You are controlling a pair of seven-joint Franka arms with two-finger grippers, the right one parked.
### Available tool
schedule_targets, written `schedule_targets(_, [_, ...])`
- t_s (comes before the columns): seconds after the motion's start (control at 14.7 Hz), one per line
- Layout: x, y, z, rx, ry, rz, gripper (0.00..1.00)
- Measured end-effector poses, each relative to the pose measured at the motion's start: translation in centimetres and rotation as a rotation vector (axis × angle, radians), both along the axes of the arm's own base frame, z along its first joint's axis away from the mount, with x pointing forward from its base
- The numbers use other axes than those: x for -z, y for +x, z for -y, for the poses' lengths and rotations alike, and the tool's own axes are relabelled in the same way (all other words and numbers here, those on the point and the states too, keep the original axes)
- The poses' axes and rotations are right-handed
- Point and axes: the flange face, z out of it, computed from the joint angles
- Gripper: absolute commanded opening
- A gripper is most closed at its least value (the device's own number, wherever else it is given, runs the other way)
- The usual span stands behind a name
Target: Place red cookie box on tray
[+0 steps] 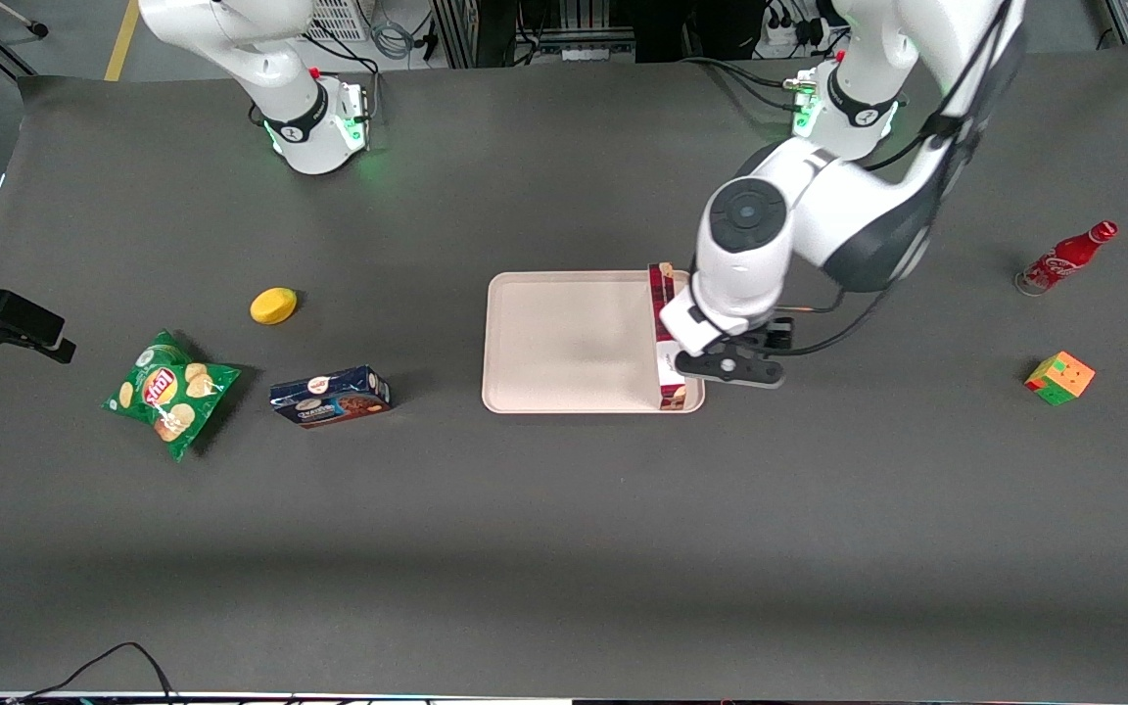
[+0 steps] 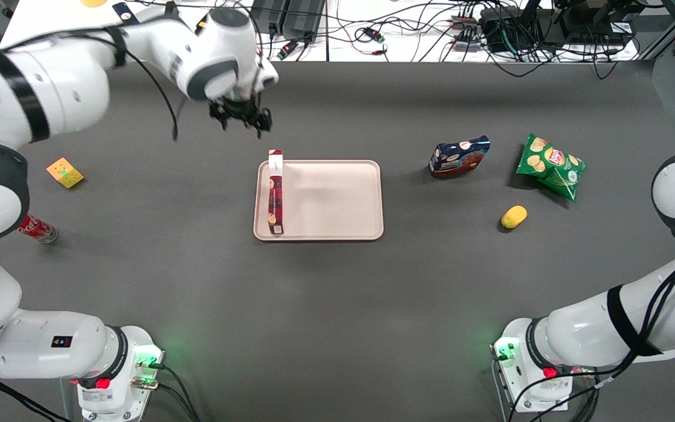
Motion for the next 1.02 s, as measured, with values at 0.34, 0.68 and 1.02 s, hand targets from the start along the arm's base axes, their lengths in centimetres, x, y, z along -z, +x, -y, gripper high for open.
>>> schedule_targets(0.34, [-8.7, 4.5, -11.8, 0.071, -0.029, 0.018, 1.00])
schedule_targets(0.68, [-15.5, 4.6, -22.7, -0.064, -0.073, 0.020, 1.00])
schedule_targets(1.02, [-20.8, 4.5, -27.1, -0.159, -0.095, 0.020, 1.00])
